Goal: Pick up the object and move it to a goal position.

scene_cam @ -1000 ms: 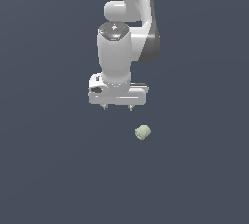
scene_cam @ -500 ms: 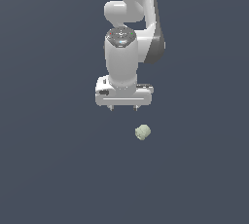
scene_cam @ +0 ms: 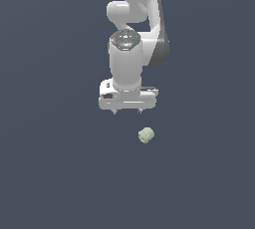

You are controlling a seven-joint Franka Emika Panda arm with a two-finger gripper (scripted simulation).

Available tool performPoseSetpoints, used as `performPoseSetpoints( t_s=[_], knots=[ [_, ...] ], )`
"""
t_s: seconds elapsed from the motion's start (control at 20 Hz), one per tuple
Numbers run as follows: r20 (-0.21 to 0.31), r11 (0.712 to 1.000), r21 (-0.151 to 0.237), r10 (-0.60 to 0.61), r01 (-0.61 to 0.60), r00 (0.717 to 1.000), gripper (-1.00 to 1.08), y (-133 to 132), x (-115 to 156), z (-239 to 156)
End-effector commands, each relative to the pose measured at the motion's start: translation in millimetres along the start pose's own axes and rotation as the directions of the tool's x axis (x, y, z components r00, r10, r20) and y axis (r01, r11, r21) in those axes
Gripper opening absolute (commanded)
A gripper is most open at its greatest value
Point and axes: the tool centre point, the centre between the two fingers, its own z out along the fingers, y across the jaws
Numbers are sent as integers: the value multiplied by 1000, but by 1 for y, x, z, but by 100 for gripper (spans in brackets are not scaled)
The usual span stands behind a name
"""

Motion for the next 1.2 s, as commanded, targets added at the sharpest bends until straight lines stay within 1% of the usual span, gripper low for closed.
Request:
performPoseSetpoints(
  t_s=[0.0, 0.25, 0.45, 0.55, 0.8, 1.0, 1.15],
  knots=[
    [2, 999, -2, -32, 32, 999, 100, -4, 2, 4],
    [8, 991, -8, -136, 136, 991, 100, -17, 9, 19],
    [14, 968, -11, -252, 252, 968, 100, -32, 16, 35],
    [18, 947, -11, -320, 321, 947, 100, -41, 19, 45],
    [25, 885, -8, -465, 465, 885, 100, -62, 26, 68],
    [27, 841, -4, -541, 542, 840, 100, -74, 29, 81],
    [27, 815, -2, -579, 579, 815, 100, -80, 31, 88]
  ],
)
